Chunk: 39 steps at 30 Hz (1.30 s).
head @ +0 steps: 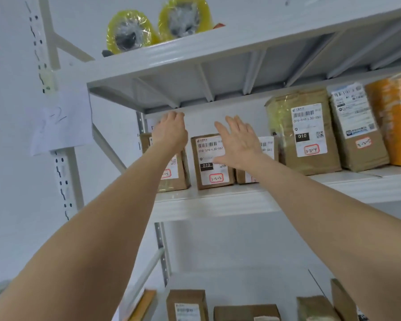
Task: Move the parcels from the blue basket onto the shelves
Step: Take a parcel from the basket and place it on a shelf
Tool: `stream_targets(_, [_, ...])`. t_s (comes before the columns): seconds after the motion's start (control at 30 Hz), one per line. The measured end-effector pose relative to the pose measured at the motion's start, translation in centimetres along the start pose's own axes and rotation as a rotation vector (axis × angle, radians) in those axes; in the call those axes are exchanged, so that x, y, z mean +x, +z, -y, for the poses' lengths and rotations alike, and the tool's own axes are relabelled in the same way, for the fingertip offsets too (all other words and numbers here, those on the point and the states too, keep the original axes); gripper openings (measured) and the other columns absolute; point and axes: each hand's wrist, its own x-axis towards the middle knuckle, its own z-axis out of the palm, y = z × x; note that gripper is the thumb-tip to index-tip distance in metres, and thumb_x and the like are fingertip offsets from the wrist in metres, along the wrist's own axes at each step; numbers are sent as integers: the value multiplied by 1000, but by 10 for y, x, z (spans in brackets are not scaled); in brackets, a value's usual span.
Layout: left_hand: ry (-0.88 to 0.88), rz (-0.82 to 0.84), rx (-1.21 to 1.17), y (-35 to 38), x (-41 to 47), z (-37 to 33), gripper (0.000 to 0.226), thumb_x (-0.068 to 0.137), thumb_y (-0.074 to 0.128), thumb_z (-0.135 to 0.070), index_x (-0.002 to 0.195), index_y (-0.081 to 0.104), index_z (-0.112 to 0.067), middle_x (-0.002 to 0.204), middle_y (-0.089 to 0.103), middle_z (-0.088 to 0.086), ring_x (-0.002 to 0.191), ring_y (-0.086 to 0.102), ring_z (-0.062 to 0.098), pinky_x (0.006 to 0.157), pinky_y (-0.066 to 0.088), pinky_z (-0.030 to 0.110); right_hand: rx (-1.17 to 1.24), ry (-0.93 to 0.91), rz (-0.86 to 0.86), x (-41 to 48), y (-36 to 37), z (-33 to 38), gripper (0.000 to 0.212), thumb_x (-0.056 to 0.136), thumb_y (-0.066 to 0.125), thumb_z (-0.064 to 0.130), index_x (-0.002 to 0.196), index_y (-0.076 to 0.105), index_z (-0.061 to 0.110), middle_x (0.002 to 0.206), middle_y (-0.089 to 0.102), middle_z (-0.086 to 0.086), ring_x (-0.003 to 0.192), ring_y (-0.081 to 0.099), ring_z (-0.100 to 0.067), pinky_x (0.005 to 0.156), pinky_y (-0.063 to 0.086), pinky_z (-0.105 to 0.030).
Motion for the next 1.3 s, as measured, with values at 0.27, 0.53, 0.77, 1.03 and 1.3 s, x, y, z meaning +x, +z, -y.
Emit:
stream_targets(0.27, [15, 98, 7, 36, 32, 46, 51, 100, 32, -35, 147, 27, -17, 151, 32, 12, 138, 29, 31, 111, 22, 51, -60, 118, 88, 38, 24, 24, 114, 71, 72, 63, 153, 2, 30, 160, 0, -14, 147, 0, -37, 117, 3, -57])
stream_targets(0.53, [-3, 259, -33, 41, 41, 58, 48, 98, 23, -39, 138, 42, -21, 136, 43, 8, 123, 43, 36, 96, 38, 57, -65, 96, 79, 56, 44, 42, 87, 72, 70, 62, 143, 32, 29, 134, 47, -8, 125, 47, -27, 115, 16, -55])
stream_targets(0.77, [16, 166, 6, 37, 39, 48, 46, 99, 28, -36, 137, 43, -14, 136, 45, 11, 121, 45, 33, 91, 41, 46, 83, 90, 30, 51, 35, 29, 105, 74, 69, 62, 154, 10, 27, 162, 7, -6, 149, 2, -26, 118, 5, -52])
stream_targets(1.03, [258, 211, -126, 40, 28, -16, 46, 97, 40, -33, 141, 41, -18, 141, 44, 8, 127, 44, 29, 96, 41, 45, -56, 257, 306, 16, 7, -41, 86, 76, 65, 43, 150, 26, 24, 146, 39, -10, 135, 34, -31, 109, 31, -51])
stream_targets(1.3, [239, 233, -82, 44, 25, -25, 42, 95, 42, -30, 134, 48, -19, 131, 51, 8, 120, 49, 29, 85, 44, 39, 8, 190, 256, 29, 28, -23, 84, 75, 67, 35, 149, 29, 23, 141, 45, -8, 123, 48, -30, 100, 41, -41])
